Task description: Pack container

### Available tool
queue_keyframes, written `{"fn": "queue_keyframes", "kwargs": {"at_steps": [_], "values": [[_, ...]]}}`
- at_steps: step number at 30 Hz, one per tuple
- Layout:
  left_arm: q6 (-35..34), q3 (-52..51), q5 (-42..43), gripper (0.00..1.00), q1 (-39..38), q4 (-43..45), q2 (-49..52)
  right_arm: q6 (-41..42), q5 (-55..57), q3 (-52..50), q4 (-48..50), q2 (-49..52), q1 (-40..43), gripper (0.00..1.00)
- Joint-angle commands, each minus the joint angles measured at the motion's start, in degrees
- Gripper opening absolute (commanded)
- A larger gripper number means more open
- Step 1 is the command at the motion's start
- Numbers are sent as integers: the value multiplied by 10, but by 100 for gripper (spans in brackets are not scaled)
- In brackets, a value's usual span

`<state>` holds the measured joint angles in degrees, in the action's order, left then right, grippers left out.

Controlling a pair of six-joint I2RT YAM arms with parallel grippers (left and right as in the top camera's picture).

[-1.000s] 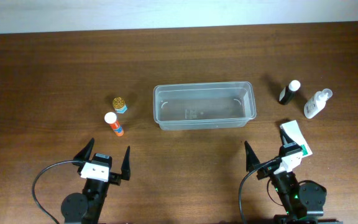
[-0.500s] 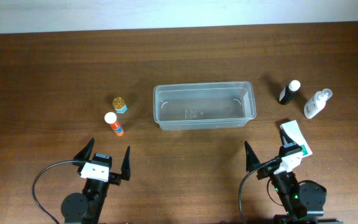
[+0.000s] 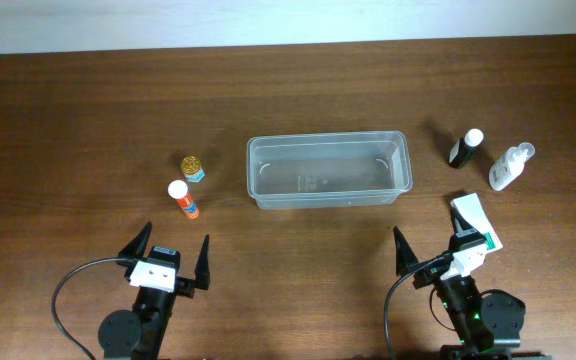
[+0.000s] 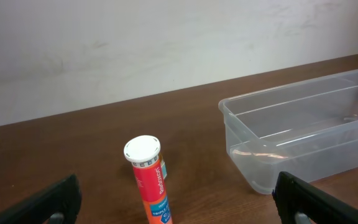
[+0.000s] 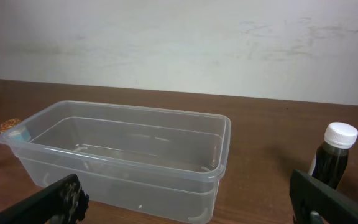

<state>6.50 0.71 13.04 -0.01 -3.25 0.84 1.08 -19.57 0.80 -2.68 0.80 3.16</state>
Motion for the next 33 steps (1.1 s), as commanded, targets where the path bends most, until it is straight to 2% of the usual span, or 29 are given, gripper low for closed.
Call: {"fn": "queue_keyframes", "kwargs": {"at_steps": [1,6,8,15,20,22,25,29,33], "values": [[9,-2,-6,100,3,-3,-5,30,-35,-5,-1,-6,-5,98],[9,-2,-6,99,3,-3,-5,145,-108,-5,0,-5,-5,98],[9,-2,-6,99,3,-3,-5,163,-135,-5,-1,-5,-5,99],[9,-2,-6,99,3,-3,-5,164,-170,3,37,-5,-5,98],[9,-2,-6,99,3,-3,-5,149,-118,75,41,-1,-5,98],[9,-2,-6,99,3,-3,-5,133,-49,125,-10,14,-5,98],[9,-2,-6,99,3,-3,-5,85,87,216,-141,66,-5,98],[9,-2,-6,99,3,-3,-5,37,209,358,-279,193,-5,98],[9,-2,-6,99,3,-3,-5,36,286,531,-409,342,-4,98]]}}
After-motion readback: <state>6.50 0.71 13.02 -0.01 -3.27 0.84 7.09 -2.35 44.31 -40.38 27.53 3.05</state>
